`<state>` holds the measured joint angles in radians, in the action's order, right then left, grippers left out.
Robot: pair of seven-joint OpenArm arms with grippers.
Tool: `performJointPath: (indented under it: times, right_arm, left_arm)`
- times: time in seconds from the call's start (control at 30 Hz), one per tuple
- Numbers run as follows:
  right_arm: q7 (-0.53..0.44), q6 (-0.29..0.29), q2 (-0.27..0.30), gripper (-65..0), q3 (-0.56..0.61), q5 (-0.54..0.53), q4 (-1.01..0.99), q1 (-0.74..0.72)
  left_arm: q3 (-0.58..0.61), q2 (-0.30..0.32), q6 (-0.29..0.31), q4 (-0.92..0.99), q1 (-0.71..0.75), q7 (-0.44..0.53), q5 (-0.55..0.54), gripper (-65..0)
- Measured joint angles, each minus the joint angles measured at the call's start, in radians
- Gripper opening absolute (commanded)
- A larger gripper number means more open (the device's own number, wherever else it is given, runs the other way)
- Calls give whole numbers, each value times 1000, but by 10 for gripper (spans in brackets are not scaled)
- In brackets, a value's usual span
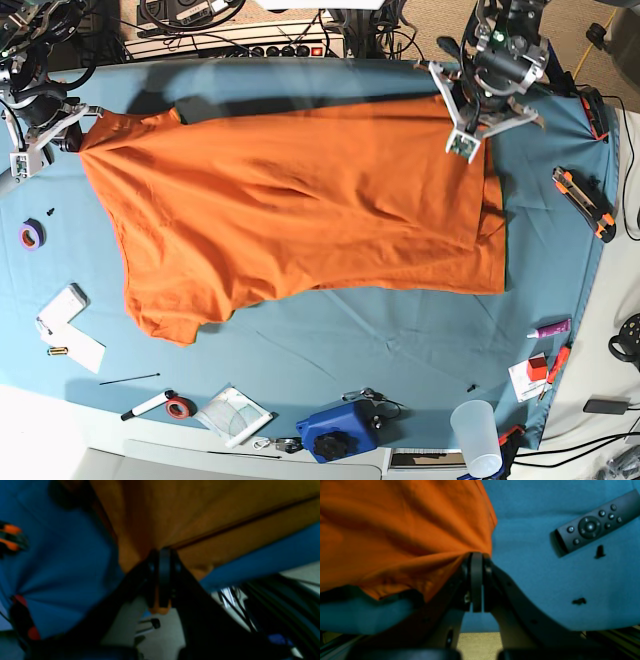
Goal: Layout the t-shirt on the table in an organized manner, then fold the t-shirt properly
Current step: 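Hold the shirt corners with both grippers and pull them apart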
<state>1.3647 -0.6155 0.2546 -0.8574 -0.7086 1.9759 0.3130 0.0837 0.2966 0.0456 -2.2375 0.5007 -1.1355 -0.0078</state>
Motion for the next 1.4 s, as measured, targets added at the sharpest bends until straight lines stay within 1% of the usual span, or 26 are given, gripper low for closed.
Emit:
performJointPath:
  times: [0.2, 0.4, 0.6, 0.77, 0.93, 1.0, 1.07, 1.13, 1.2, 1.23, 1.3, 1.33, 1.4]
  right_arm:
    - [-15, 0, 0, -650, 0, 0, 0, 0]
    - [-15, 0, 0, -650, 0, 0, 0, 0]
    - [11, 0, 0, -650, 0, -2, 0, 17]
    - [-2, 0, 0, -650, 0, -55, 0, 69]
    - [-12, 0, -5, -650, 0, -60, 0, 74]
    - [-11, 0, -19, -650, 0, -59, 0, 75]
    - [-11, 0, -31, -650, 0, -60, 0, 75]
    - [-11, 0, -34, -650, 0, -75, 0, 75]
    - [-11, 0, -33, -650, 0, -95, 0, 74]
    - [-11, 0, -34, -650, 0, -94, 0, 74]
    - [-13, 0, -34, -650, 0, -94, 0, 74]
    - [-18, 0, -34, -650, 0, -94, 0, 74]
    - [-34, 0, -33, -650, 0, -105, 0, 74]
  left_arm:
    - [0, 0, 0, 0, 40, 0, 8, -650]
    - [0, 0, 0, 0, 42, 37, 26, -650]
    - [0, 0, -1, 0, 42, 44, 27, -650]
    - [0, 0, 0, 0, 42, 44, 27, -650]
    - [0, 0, -1, 0, 42, 44, 27, -650]
    - [0, 0, -1, 0, 42, 44, 49, -650]
    - [0, 0, 0, 0, 42, 44, 93, -650]
    - [0, 0, -2, 0, 42, 44, 124, -650]
    - [0, 0, -54, 0, 42, 45, 134, -650]
    - [0, 0, -69, 0, 42, 44, 143, -650]
    - [0, 0, -83, 0, 42, 26, 152, -650]
    - [0, 0, -99, -1, 42, 4, 152, -650]
    - [0, 0, -107, -1, 42, -39, 153, -650]
